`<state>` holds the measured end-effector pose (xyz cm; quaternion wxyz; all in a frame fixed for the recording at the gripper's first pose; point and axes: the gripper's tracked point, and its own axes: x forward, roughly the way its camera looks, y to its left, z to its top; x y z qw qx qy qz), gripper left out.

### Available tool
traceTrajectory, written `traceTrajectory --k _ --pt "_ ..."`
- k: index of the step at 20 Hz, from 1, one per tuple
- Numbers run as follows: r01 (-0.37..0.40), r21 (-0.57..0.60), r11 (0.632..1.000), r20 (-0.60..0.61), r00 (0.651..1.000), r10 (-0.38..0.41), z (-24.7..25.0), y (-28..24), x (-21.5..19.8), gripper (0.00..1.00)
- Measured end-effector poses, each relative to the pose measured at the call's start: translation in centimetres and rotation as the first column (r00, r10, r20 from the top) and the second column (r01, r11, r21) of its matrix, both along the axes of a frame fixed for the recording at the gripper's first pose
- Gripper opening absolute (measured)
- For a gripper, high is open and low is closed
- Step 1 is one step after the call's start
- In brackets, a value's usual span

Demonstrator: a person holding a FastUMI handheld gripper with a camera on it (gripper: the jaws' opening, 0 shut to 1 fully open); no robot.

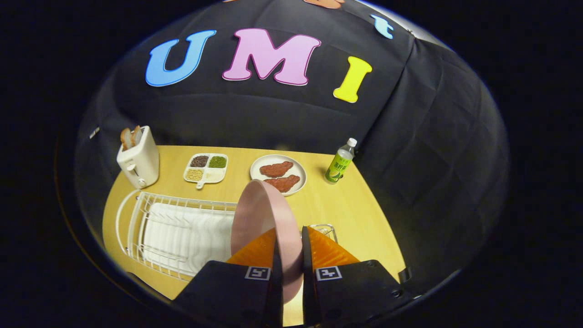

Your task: Take the plate from the dish rack, then take the spoon from the basket and place it into the plate.

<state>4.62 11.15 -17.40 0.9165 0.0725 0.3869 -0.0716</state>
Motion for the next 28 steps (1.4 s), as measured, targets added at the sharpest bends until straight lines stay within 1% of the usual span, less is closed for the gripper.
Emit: traceTrajectory --k 2,4,5,8,10,13,14,18,20,21,22,23,25,26,28 --pt "-0.022 0.091 0.996 -0.004 1.000 0.023 0.2 0.7 -2.4 0.21" --pt "-0.064 0.161 0.985 -0.001 0.998 0.065 -0.1 1.4 -5.1 0.21" --pt "-0.071 0.194 0.979 -0.007 0.997 0.073 -0.5 1.6 -6.8 0.21" --pt "-0.051 0.323 0.945 -0.066 0.995 0.076 -2.7 2.6 -11.7 0.21" --pt "-0.032 0.408 0.912 -0.115 0.990 0.086 -4.8 3.7 -14.6 0.21" --pt "-0.001 0.500 0.866 -0.173 0.980 0.102 -8.4 5.3 -17.7 0.21" --pt "0.015 0.522 0.853 -0.194 0.976 0.101 -9.8 5.8 -18.3 0.21" --pt "0.027 0.556 0.831 -0.213 0.971 0.111 -13.6 6.6 -18.8 0.21" --pt "0.015 0.580 0.815 -0.217 0.967 0.137 -15.5 7.7 -18.6 0.21" --pt "0.002 0.584 0.812 -0.220 0.963 0.155 -15.6 7.3 -18.6 0.21" --pt "-0.009 0.575 0.818 -0.228 0.958 0.171 -16.2 7.3 -18.8 0.21" --pt "-0.018 0.595 0.804 -0.218 0.959 0.183 -16.1 7.5 -18.7 0.21" --pt "-0.013 0.614 0.789 -0.214 0.960 0.183 -17.0 7.7 -18.2 0.21" --pt "-0.010 0.609 0.793 -0.217 0.960 0.179 -17.3 7.5 -18.1 0.23" --pt "-0.017 0.563 0.826 -0.226 0.959 0.173 -18.3 6.4 -18.1 0.24"
